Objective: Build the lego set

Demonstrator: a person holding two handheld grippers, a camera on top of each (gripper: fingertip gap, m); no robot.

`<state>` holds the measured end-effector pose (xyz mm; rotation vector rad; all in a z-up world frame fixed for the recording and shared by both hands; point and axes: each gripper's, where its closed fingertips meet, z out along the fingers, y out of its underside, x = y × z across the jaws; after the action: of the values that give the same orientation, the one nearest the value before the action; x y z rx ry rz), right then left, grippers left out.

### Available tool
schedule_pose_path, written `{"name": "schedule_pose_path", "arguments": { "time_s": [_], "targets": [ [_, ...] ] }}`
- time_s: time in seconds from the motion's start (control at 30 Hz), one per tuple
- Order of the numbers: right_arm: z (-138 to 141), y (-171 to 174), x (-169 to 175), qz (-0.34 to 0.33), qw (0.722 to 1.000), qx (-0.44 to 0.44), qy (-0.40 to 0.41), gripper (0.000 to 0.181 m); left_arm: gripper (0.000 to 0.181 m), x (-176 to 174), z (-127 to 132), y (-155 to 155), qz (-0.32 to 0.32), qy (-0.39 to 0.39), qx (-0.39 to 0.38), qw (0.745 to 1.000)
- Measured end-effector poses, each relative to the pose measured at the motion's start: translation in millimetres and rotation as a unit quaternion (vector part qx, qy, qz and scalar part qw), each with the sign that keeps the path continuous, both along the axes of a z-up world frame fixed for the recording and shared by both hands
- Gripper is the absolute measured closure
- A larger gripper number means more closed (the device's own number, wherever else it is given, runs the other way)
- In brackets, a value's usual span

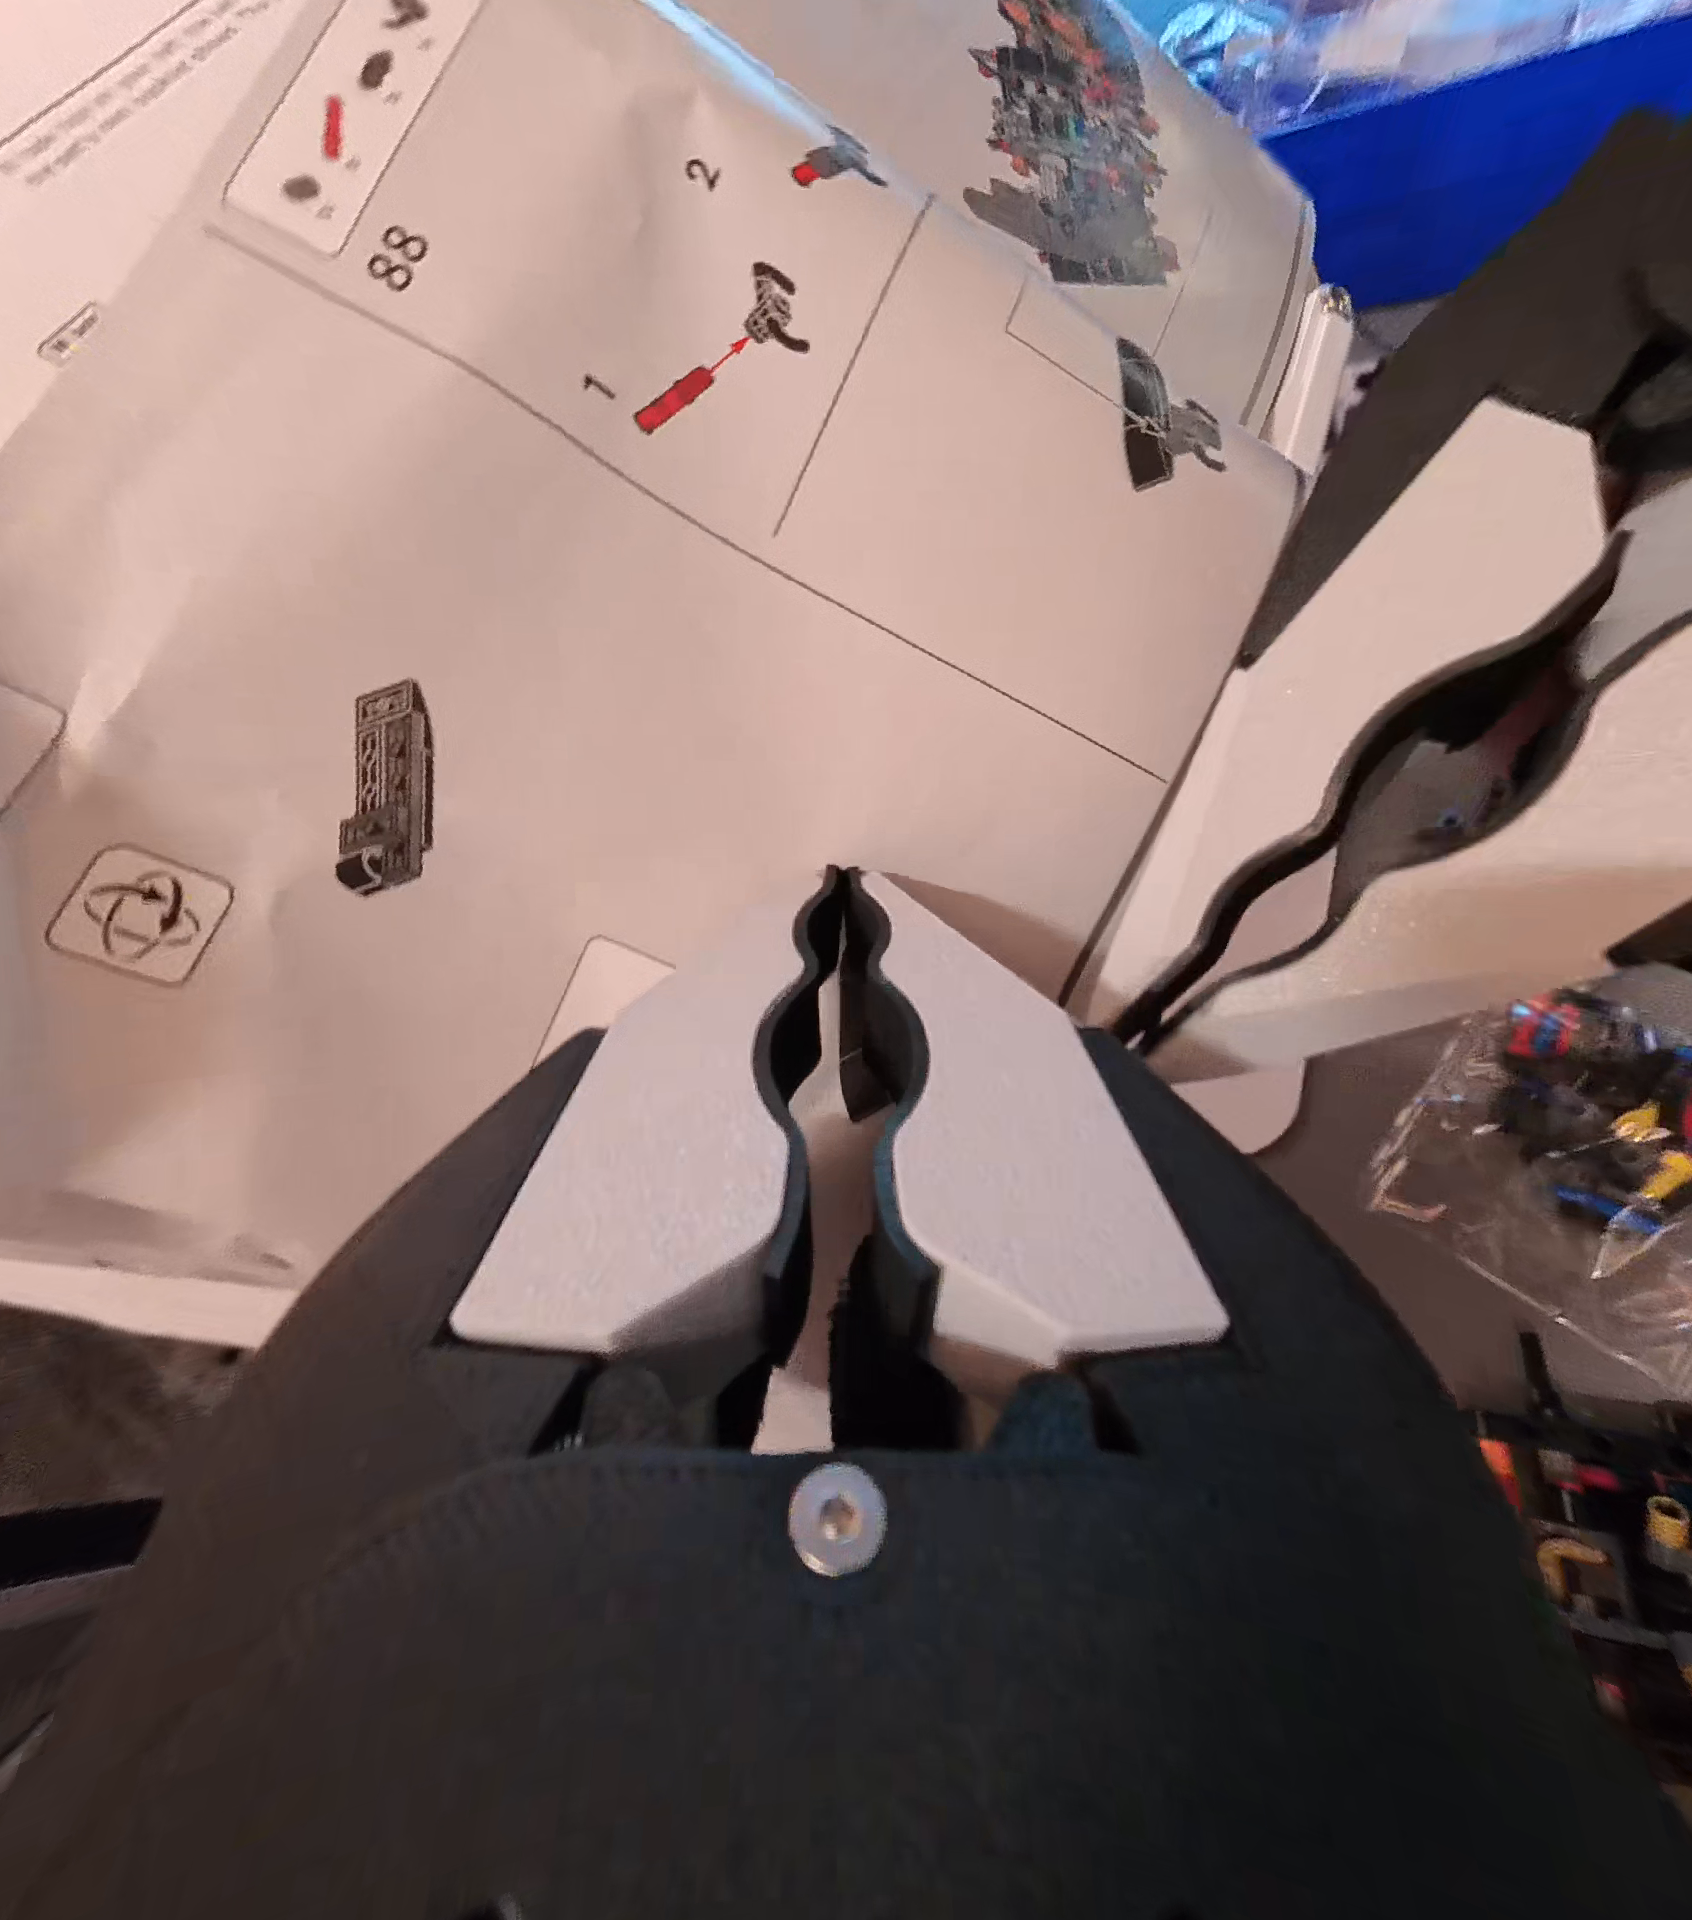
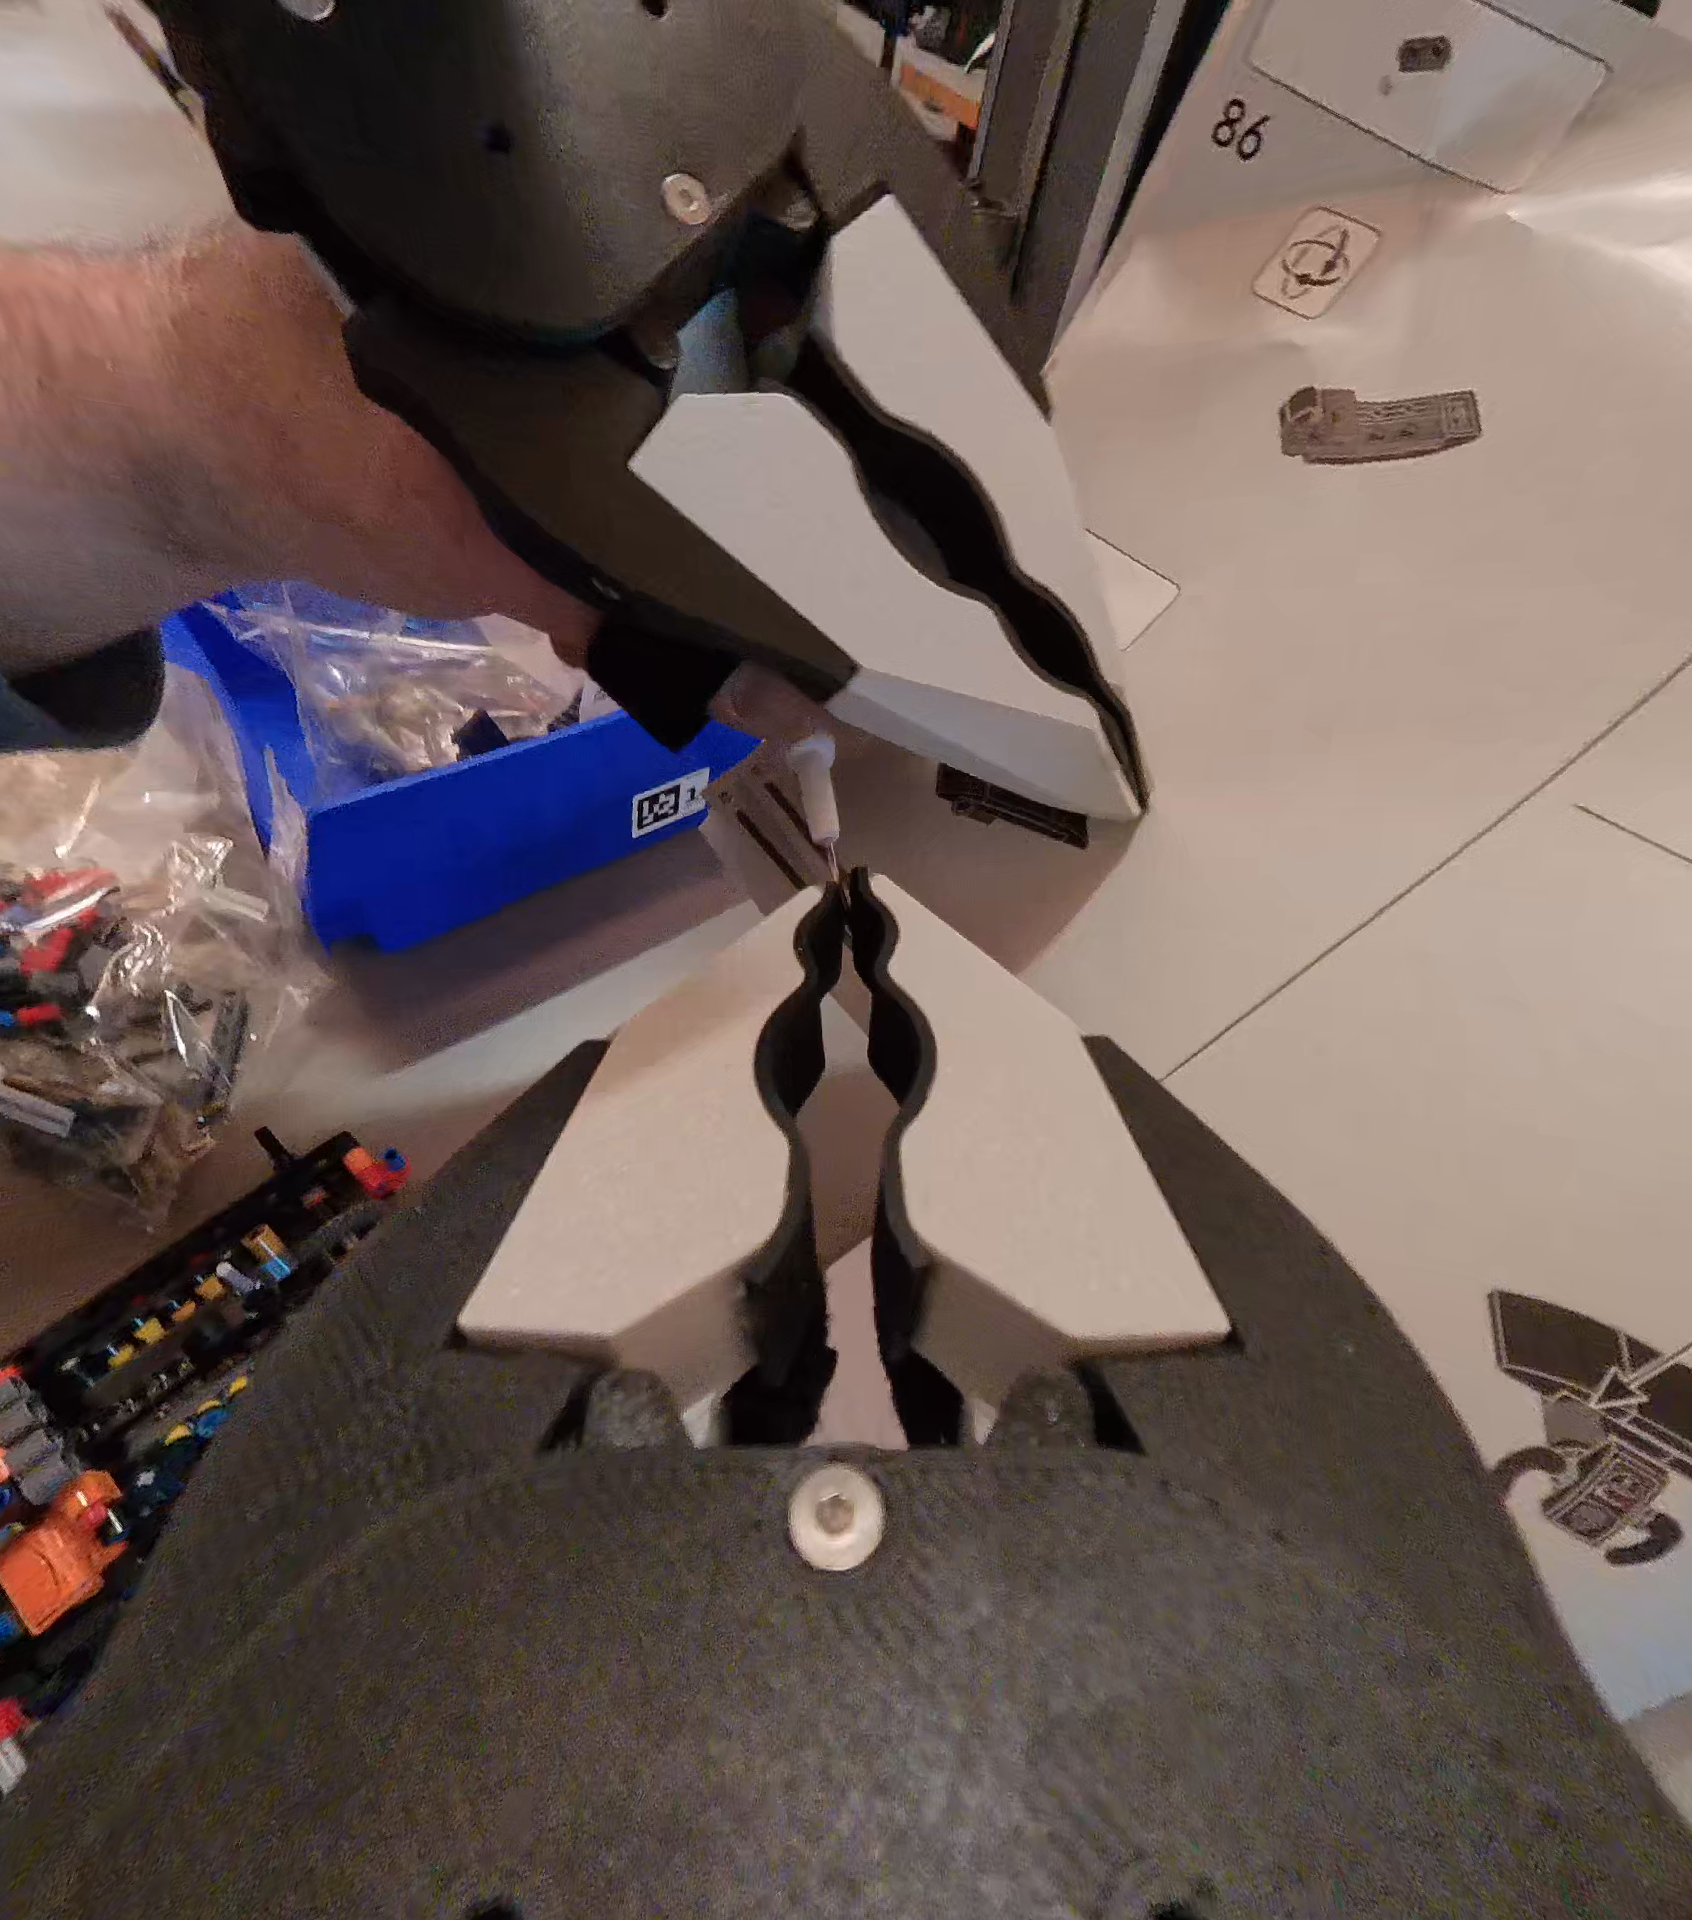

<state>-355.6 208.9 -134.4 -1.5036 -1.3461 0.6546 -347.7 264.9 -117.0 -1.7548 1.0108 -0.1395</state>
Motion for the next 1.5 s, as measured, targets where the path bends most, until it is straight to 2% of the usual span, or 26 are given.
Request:
{"name": "schedule_pose_path", "arguments": {
  "time_s": [0.1, 0.4, 0.6, 0.67, 0.73, 0.77, 0.8, 0.9, 0.97, 1.03, 1.13, 1.17, 1.3, 1.37, 1.5],
  "targets": [
    [11, 8, 2, -0.015, 0.999, -0.016, 0.031, 0.181, 0.181, -6, 2, 1, 0.009, -0.032, -0.005, 0.999],
    [13, 11, 3, -0.026, 0.991, -0.096, 0.086, 0.181, 0.181, -11, 7, -1, 0.012, -0.092, -0.008, 0.996],
    [25, 35, 18, -0.075, 0.980, -0.130, 0.133, 0.181, 0.180, -48, 16, 2, 0.093, -0.151, 0.018, 0.984],
    [26, 39, 21, -0.084, 0.980, -0.123, 0.135, 0.181, 0.172, -61, 17, 5, 0.129, -0.153, 0.031, 0.979],
    [24, 40, 22, -0.092, 0.985, -0.085, 0.116, 0.181, 0.155, -77, 21, 11, 0.178, -0.178, 0.026, 0.967],
    [25, 39, 22, -0.097, 0.987, -0.072, 0.107, 0.181, 0.144, -85, 22, 14, 0.205, -0.194, 0.016, 0.959],
    [25, 39, 23, -0.098, 0.987, -0.073, 0.104, 0.181, 0.124, -92, 22, 18, 0.225, -0.209, 0.005, 0.952],
    [27, 42, 28, -0.105, 0.985, -0.075, 0.115, 0.181, 0.097, -97, 14, 25, 0.240, -0.256, -0.052, 0.935],
    [27, 42, 30, -0.105, 0.983, -0.087, 0.123, 0.181, 0.101, -90, 13, 24, 0.216, -0.299, -0.083, 0.926],
    [27, 42, 30, -0.102, 0.980, -0.107, 0.133, 0.181, 0.104, -84, 9, 23, 0.203, -0.310, -0.096, 0.924],
    [27, 41, 28, -0.101, 0.980, -0.108, 0.136, 0.181, 0.095, -83, 0, 24, 0.199, -0.349, -0.149, 0.904],
    [27, 40, 28, -0.099, 0.979, -0.109, 0.138, 0.181, 0.095, -84, -2, 23, 0.195, -0.355, -0.156, 0.901],
    [28, 38, 27, -0.093, 0.980, -0.105, 0.138, 0.181, 0.114, -77, -3, 22, 0.165, -0.398, -0.183, 0.883],
    [29, 37, 27, -0.091, 0.981, -0.106, 0.137, 0.181, 0.135, -77, -1, 22, 0.159, -0.416, -0.183, 0.876],
    [30, 37, 29, -0.090, 0.980, -0.112, 0.140, 0.181, 0.172, -91, -1, 18, 0.179, -0.412, -0.158, 0.879]
  ]
}}
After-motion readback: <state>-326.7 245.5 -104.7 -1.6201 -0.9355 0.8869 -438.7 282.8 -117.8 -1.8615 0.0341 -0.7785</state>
